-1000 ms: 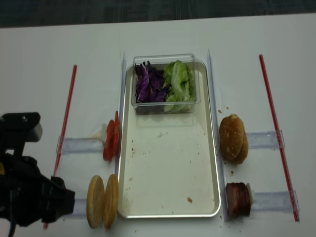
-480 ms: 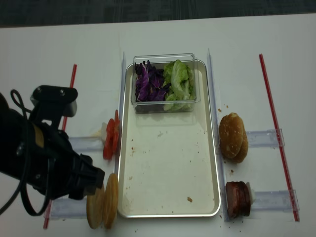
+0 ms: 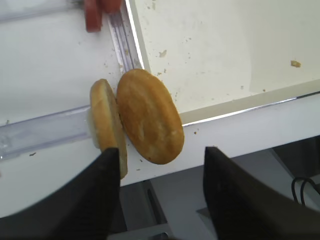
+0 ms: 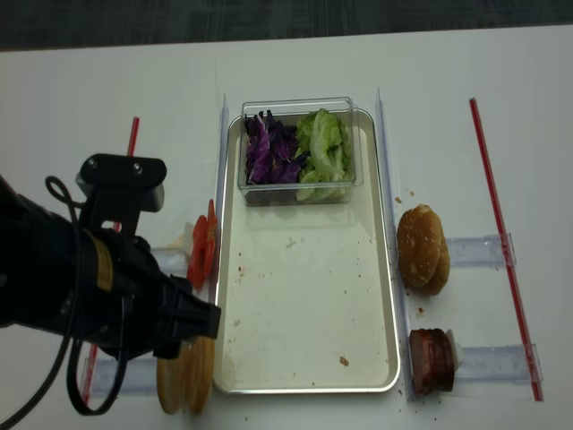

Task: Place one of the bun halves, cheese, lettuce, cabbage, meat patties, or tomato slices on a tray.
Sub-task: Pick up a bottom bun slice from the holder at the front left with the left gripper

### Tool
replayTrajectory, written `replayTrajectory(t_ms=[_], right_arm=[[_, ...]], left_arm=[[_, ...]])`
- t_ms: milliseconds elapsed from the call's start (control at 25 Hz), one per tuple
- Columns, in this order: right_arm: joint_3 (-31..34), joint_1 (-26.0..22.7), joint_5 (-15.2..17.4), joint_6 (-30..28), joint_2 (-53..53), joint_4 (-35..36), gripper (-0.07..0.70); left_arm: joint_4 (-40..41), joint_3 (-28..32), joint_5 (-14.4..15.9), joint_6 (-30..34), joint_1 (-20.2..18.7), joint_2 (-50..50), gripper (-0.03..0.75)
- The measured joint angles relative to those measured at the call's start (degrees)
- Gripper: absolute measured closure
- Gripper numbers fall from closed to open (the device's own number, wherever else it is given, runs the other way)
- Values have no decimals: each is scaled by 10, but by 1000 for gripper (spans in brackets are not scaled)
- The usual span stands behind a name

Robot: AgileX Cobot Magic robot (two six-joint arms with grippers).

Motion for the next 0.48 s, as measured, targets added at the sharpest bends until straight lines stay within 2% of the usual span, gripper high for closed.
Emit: replayTrajectory(t_ms=[480], right_arm=[[0, 0, 0, 0, 0, 0, 215]], left_arm=[[-9, 0, -12, -1, 0, 23, 333]])
